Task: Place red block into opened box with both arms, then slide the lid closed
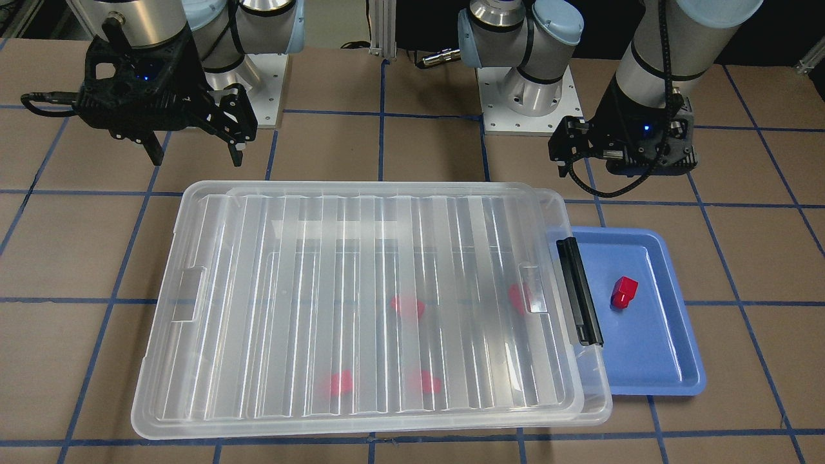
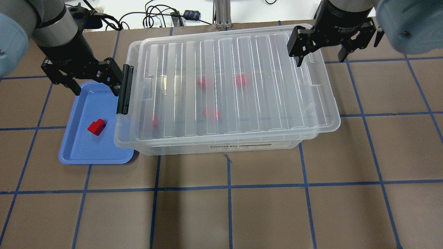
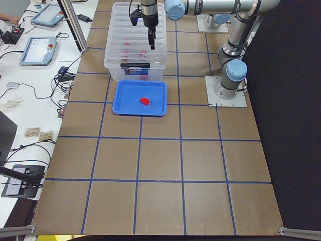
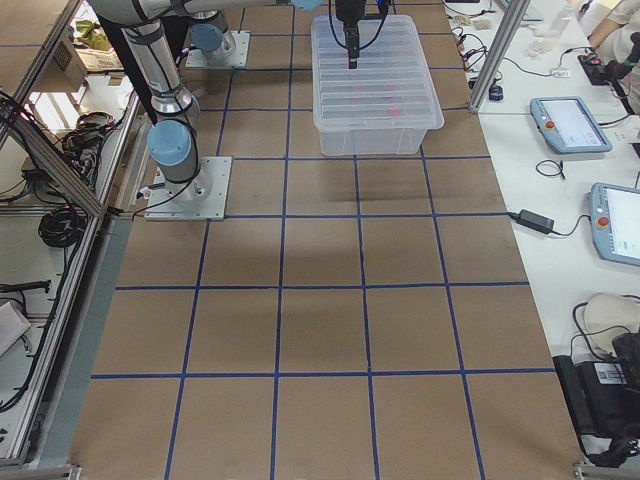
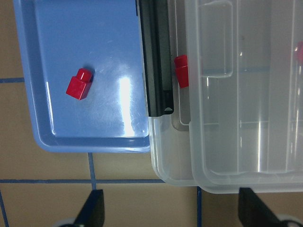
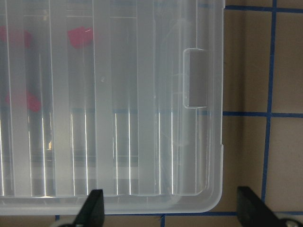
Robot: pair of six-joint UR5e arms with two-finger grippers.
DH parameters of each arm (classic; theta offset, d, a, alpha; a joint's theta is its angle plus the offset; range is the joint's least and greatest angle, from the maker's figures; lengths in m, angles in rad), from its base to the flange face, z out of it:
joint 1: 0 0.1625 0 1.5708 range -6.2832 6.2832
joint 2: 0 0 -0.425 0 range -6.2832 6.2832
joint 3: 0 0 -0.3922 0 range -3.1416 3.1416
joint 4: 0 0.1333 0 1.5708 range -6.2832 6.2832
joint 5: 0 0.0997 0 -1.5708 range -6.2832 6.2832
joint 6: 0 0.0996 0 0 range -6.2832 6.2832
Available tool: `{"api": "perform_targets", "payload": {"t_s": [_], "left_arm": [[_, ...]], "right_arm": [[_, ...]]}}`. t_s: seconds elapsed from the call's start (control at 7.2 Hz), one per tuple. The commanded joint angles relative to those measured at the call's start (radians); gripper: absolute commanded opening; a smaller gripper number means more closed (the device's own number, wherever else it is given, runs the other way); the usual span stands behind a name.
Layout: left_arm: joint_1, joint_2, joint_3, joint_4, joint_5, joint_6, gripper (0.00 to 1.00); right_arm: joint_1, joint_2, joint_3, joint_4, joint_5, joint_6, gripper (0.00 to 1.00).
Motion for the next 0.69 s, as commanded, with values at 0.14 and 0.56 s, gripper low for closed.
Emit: {"api": "perform_targets", "payload": {"t_s": [0.14,0.56], "left_arm": [[0.001,0.0,0.001,0.001,0.007,0.002,1.0],[0.004,0.001,0.009,0.011,0.0,0.014,1.0]], "right_arm": [[0.001,0.0,0.0,0.0,0.0,0.001,1.0],[-0.002,0.0,0.0,0.008,-0.005,0.005,1.0]]}}
